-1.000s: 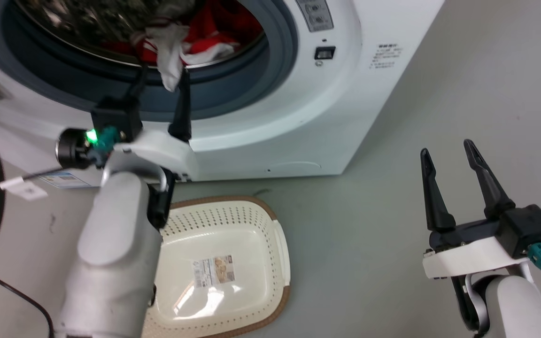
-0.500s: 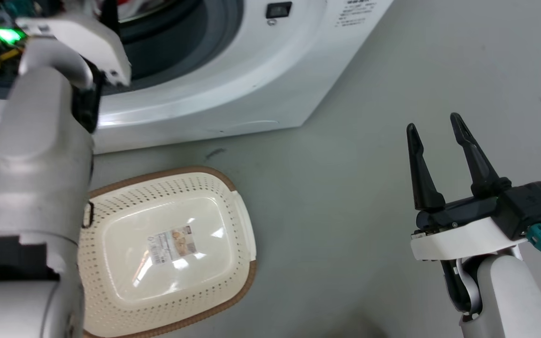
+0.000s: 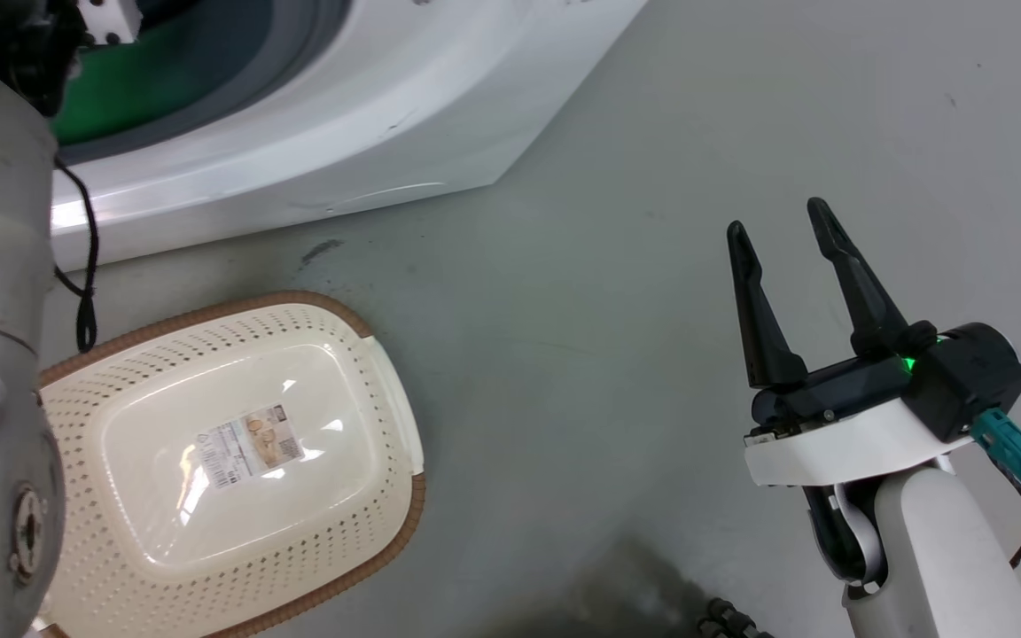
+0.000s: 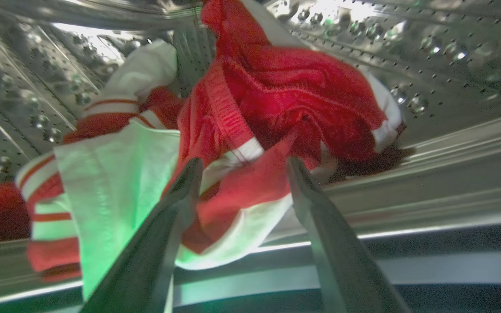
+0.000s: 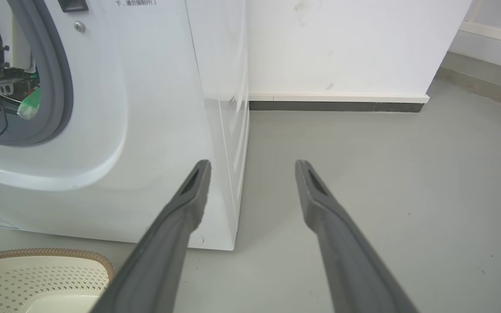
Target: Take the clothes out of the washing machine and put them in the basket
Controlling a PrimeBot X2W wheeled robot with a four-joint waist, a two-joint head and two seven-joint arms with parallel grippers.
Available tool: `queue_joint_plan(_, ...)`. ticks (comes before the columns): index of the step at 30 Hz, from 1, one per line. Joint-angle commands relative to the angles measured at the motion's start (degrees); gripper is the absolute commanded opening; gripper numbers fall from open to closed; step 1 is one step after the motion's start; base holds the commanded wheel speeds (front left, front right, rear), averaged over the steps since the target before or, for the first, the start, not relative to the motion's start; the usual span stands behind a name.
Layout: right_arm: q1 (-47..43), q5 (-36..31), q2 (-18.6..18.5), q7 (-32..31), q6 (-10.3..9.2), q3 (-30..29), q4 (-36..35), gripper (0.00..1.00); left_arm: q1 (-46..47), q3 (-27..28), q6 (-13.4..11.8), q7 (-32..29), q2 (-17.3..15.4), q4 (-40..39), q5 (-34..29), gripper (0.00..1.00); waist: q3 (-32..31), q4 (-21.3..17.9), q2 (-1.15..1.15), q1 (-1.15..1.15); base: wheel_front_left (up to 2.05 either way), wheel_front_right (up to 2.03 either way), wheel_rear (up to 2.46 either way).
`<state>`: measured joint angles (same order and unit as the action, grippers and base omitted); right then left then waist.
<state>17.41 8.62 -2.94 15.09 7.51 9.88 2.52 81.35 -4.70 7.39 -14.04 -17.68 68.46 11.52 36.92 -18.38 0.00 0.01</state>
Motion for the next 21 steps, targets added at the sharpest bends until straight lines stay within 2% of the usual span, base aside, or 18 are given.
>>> queue_joint_plan(1, 1.02, 0.27, 0.11, 0.12, -0.04, 0.17, 0.01, 1.0, 0.61, -0.13, 0.05, -0.6, -0.29, 0.31, 0.25, 1.0, 0.58, -0.72, 0.0, -0.01, 0.0, 0.0, 0.0)
queue_joint_plan(10, 1.01, 2.12, 0.11, 0.12, -0.04, 1.18, 0.65, 1.0, 2.64, -1.78, 0.16, -15.9, -1.45, 3.95, 3.22, 1.0, 1.27, -2.73, 0.0, -0.01, 0.0, 0.0, 0.0)
queue_joint_plan(11, 1.04, 2.36, 0.11, 0.12, -0.04, 1.3, 0.71, 1.0, 2.66, -1.66, 0.18, -17.16, -1.54, 4.16, 3.61, 0.59, 1.29, -2.85, 0.0, -0.01, 0.0, 0.0, 0.0)
queue_joint_plan(12, 1.07, 2.57, 0.11, 0.12, -0.04, 1.38, 0.79, 1.0, 2.68, -1.67, 0.19, -18.61, -1.54, 4.37, 3.81, 0.25, 1.3, -2.95, 0.0, -0.01, 0.0, 0.0, 0.0)
queue_joint_plan(13, 1.12, 2.77, 0.11, 0.12, -0.04, 1.45, 0.86, 1.0, 2.67, -1.69, 0.19, -19.61, -1.65, 4.57, 4.01, 0.0, 1.31, -3.05, 0.0, -0.01, 0.0, 0.0, 0.0)
queue_joint_plan(16, 1.31, 3.15, 0.11, 0.12, -0.04, 1.53, 0.99, 1.0, 2.8, -1.81, 0.0, -19.63, -2.42, 4.22, 4.14, 0.0, 1.22, -3.26, 0.0, -0.01, 0.0, 0.0, 0.0)
queue_joint_plan(21, 1.29, 3.35, 0.11, 0.13, -0.04, 1.12, 1.54, 1.0, 1.94, -2.66, -1.2, -12.9, -2.85, 0.88, 3.27, 0.0, 0.18, -2.87, 0.0, -0.01, 0.0, 0.0, 0.0)
